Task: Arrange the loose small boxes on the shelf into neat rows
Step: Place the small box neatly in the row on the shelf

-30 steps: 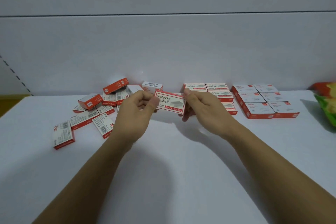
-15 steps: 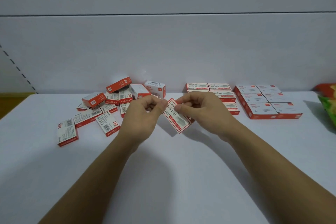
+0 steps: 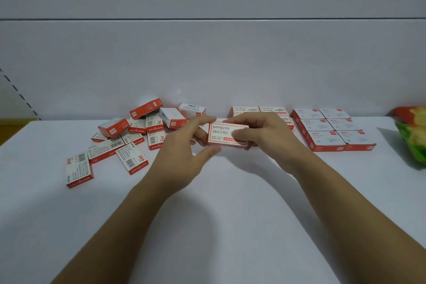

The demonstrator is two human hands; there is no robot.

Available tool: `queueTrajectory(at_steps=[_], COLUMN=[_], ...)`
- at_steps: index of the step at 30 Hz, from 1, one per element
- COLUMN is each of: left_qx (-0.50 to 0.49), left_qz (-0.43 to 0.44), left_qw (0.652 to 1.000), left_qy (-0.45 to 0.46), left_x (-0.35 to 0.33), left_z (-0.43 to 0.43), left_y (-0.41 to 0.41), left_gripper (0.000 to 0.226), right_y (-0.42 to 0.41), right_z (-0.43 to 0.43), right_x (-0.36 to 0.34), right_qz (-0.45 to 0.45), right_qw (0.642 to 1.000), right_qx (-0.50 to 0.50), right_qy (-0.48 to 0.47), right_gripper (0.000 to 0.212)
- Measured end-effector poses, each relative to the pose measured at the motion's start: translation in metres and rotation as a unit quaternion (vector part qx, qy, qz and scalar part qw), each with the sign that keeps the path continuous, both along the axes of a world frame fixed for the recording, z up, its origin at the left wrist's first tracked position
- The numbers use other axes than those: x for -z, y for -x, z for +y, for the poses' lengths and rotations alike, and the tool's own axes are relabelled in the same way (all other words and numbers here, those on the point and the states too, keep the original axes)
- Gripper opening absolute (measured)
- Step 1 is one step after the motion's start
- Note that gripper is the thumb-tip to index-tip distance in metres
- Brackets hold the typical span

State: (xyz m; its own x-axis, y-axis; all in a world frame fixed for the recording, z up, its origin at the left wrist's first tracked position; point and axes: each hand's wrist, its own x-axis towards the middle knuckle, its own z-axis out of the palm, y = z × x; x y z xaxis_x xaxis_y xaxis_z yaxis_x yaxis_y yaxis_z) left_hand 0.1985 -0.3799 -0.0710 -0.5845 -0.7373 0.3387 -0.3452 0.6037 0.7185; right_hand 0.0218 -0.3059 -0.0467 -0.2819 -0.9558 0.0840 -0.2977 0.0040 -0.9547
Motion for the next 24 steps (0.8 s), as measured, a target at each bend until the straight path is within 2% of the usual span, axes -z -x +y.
queueTrajectory(at_steps=[1,3,5,7,10,15,19,24], left_qx=[-0.011,-0.025,-0.034,-0.041,-0.037,-0.007,0.001,0.003], left_qz=[0.009,0.022,0.024,0.017,0.016,-0.072,-0.127,-0.163], left_qw=[1.0,0.999,0.999,0.999,0.999,0.997,0.992,0.987], left_qy=[0.006,0.003,-0.007,-0.019,-0.022,-0.013,-0.005,0.005], left_x=[0.0,0.0,-0.001,-0.001,0.0,0.002,0.003,0.003], left_z=[0.0,-0.002,-0.003,-0.003,0.0,-0.001,-0.002,-0.003], left_y=[0.0,0.0,-0.001,-0.001,0.003,0.002,0.002,0.001], left_gripper=[0.051,0.047,0.045,0.046,0.051,0.07,0.072,0.071], right_y=[0.0,0.001,-0.001,-0.003,0.001,0.017,0.035,0.04], right_z=[-0.001,-0.001,0.0,-0.001,-0.002,-0.001,-0.003,-0.006], right_x=[0.001,0.004,0.007,0.008,0.007,0.005,0.007,0.014], right_qz=[0.026,0.153,0.298,0.367,0.392,0.413,0.471,0.481], right_qw=[1.0,0.988,0.954,0.929,0.918,0.907,0.873,0.865], right_qx=[-0.003,-0.007,-0.007,0.009,0.027,0.076,0.112,0.108], right_qy=[0.0,0.012,0.021,0.038,0.046,0.022,-0.05,-0.096], right_gripper=[0.027,0.029,0.049,0.056,0.056,0.052,0.049,0.05])
